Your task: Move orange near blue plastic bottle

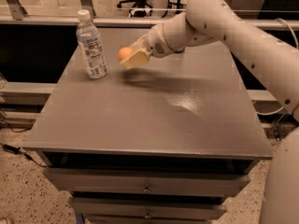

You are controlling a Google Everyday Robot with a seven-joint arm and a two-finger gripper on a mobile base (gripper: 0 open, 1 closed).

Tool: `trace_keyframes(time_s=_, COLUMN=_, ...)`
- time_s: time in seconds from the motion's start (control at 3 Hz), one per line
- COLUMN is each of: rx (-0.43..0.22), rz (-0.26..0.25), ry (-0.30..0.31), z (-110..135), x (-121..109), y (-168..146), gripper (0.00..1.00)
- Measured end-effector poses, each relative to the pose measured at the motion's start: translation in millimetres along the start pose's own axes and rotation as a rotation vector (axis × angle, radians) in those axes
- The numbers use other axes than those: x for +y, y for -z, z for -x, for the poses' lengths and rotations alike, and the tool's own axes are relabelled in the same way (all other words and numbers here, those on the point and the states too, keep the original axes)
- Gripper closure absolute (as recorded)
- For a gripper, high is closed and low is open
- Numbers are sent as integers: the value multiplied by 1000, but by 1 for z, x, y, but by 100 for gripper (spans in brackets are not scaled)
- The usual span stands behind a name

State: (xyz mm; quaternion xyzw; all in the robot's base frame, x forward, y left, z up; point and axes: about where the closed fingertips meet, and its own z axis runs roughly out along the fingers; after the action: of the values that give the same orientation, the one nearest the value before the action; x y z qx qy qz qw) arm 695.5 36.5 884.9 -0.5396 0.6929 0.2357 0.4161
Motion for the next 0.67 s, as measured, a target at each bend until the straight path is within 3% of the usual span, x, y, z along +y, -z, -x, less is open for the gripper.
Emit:
trace_keyframes(time_s=0.33, rx=-4, rz=41, ry=-17, z=-2, x=9, y=-18, gripper=100)
trace_keyframes(time_s=0.67, rx=-7, rz=86, ry=-41, z=-4, x=18, y=-33, gripper=82)
